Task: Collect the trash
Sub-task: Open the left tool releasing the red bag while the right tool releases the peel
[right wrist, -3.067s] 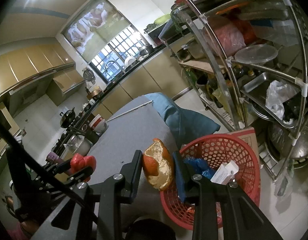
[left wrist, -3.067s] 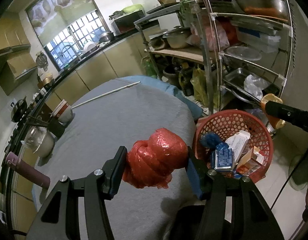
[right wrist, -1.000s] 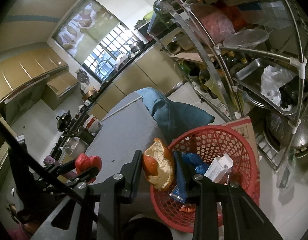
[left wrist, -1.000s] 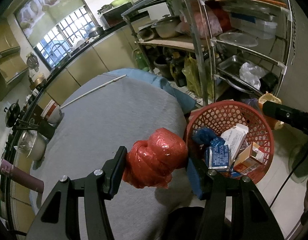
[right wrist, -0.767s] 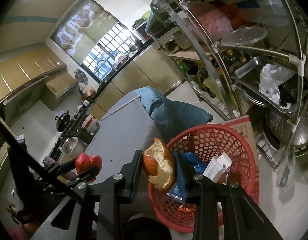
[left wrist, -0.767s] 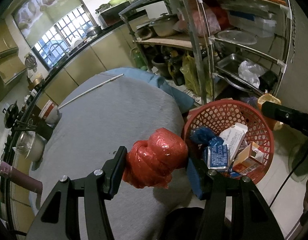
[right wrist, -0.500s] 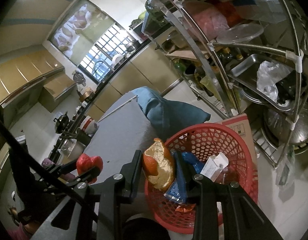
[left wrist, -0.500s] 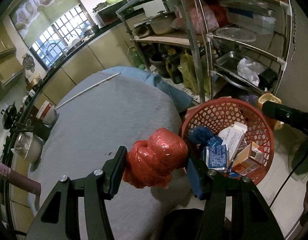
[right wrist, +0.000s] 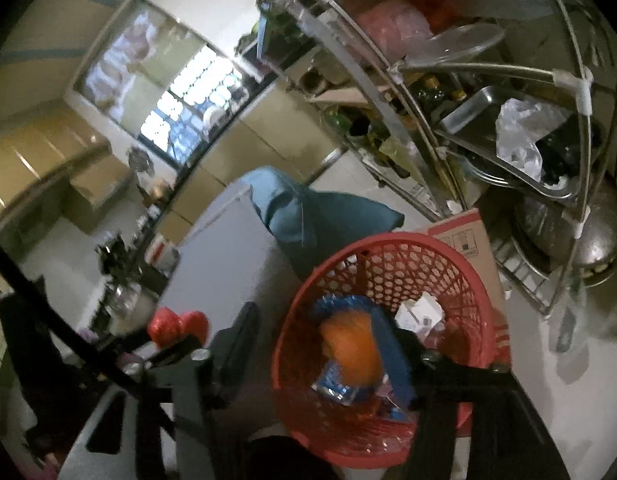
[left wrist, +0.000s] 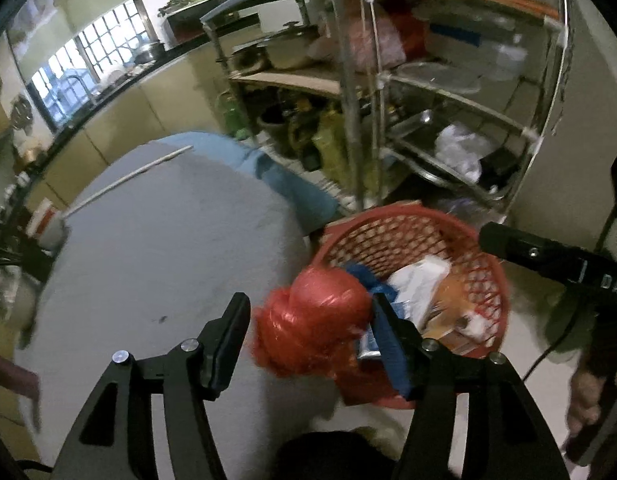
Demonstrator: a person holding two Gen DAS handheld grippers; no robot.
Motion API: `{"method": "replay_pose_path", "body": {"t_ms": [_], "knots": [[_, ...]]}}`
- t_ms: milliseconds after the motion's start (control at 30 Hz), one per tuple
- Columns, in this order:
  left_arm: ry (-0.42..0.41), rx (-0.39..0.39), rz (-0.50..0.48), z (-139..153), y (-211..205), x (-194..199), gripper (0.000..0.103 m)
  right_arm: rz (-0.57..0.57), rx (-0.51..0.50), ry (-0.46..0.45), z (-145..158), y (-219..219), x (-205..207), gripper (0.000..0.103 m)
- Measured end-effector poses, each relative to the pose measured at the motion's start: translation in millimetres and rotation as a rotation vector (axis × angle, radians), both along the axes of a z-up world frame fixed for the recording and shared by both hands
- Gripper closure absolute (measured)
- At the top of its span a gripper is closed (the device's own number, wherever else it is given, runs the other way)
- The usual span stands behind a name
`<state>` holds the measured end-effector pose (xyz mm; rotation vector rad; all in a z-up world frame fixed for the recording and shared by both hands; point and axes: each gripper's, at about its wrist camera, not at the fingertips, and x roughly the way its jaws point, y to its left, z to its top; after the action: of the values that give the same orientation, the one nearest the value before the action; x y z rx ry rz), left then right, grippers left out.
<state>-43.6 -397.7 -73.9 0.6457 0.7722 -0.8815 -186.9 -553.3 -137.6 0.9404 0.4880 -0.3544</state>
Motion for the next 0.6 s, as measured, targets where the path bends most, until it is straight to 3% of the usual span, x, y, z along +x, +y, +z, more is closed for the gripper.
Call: {"method": "replay_pose_path", "body": {"t_ms": [133, 233, 600], "knots": [[0.078, -0.060, -0.001, 3, 8, 8, 0.039, -0.030, -0.002, 0.003, 1, -4, -6, 0.040], [0.093, -0.082, 0.019, 7, 19, 15, 0.039, -0.046, -0.027, -0.001, 9, -3, -10, 0.040], [-0.029, -0.073, 0.163, 22, 81, 31, 0.039, 0.029, -0.128, -0.006, 45, 36, 10, 0.040]]}}
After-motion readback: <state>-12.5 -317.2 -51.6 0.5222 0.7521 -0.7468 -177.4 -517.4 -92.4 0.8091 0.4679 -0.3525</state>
